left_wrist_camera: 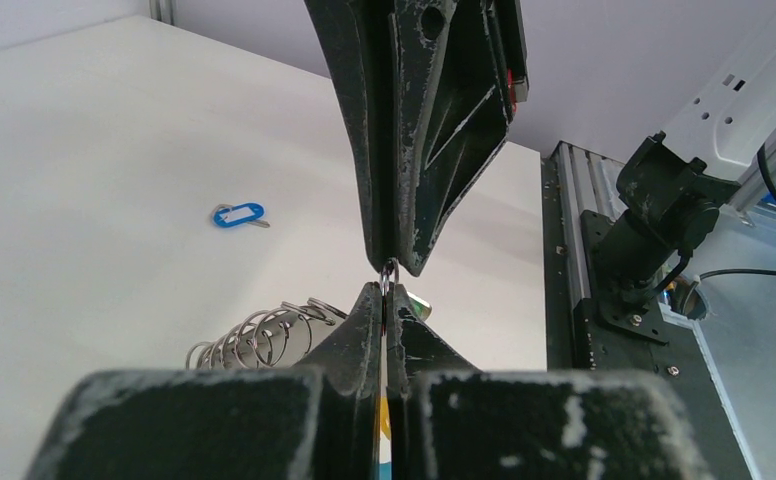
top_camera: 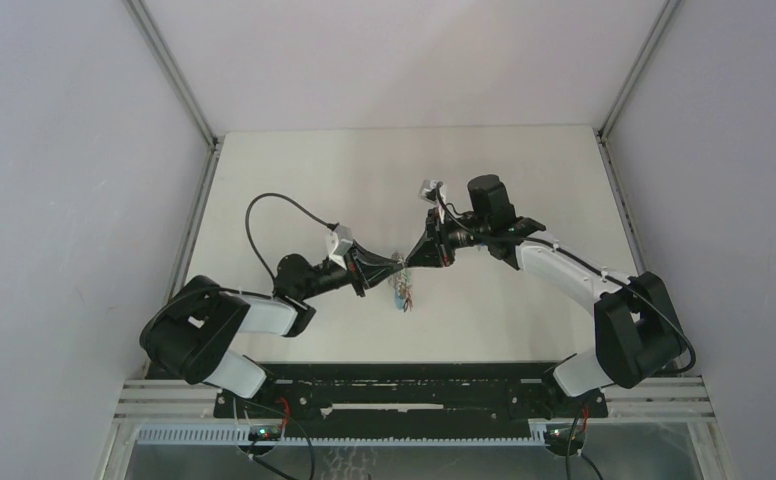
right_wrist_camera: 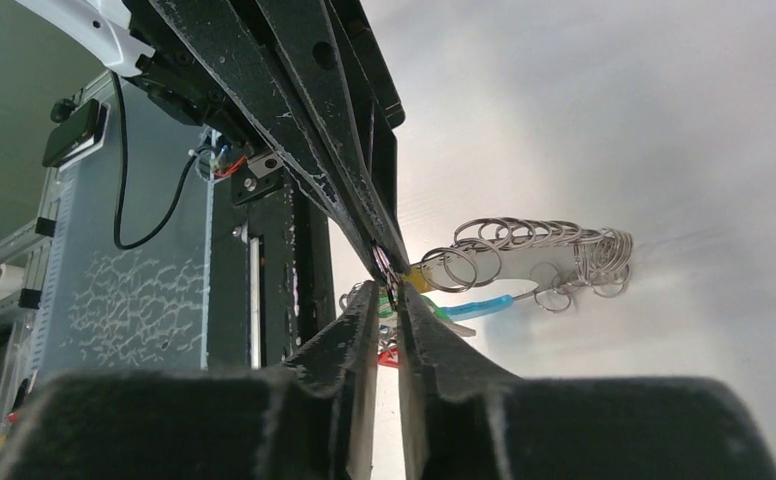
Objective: Put the keys on the keyring
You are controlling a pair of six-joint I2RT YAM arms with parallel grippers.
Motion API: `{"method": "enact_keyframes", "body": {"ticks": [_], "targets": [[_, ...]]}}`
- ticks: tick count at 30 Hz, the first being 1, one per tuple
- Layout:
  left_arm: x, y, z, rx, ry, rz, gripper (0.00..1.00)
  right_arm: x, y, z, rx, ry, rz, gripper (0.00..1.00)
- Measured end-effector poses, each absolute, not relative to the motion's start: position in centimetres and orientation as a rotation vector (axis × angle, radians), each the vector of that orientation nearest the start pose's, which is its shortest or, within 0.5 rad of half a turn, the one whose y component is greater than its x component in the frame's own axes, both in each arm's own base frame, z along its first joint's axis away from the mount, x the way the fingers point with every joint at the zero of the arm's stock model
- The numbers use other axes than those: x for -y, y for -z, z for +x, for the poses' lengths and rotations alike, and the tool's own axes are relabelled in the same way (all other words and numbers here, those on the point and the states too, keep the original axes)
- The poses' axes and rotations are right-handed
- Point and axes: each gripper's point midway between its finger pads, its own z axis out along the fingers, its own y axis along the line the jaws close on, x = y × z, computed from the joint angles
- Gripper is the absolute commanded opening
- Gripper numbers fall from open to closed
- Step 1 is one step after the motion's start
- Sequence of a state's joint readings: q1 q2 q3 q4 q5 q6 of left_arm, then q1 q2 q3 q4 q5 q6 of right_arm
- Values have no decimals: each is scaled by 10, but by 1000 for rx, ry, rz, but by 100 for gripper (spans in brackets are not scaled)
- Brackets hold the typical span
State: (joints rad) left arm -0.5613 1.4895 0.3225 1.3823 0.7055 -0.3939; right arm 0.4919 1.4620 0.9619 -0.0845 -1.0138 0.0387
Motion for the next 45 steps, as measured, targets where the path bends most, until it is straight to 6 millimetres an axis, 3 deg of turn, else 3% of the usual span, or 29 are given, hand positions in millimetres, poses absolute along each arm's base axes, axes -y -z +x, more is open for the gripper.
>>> {"method": "enact_keyframes", "body": {"ticks": [2,28,31,35,41,45], "targets": [[293,-179,230,-1335,1251,752,0,-297,-185,238,-1866,-1391,-1064,0],[293,-185,230,-1322,1251,743,0,-285,-178,243,-2057,-1234,-1030,0],[292,-186,229,-1316,1249,742,0,-282,-177,245,-2049,-1225,-1035,24],[292,-187,229,-1316,1249,742,0,-280,-177,240,-1986,-1254,-1063,39],[292,-186,229,-1316,1250,743,0,-286,-189,237,-1853,-1310,-1130,43],[292,-186,229,-1316,1250,743,0,-290,-193,238,-1785,-1334,-1164,37]]}}
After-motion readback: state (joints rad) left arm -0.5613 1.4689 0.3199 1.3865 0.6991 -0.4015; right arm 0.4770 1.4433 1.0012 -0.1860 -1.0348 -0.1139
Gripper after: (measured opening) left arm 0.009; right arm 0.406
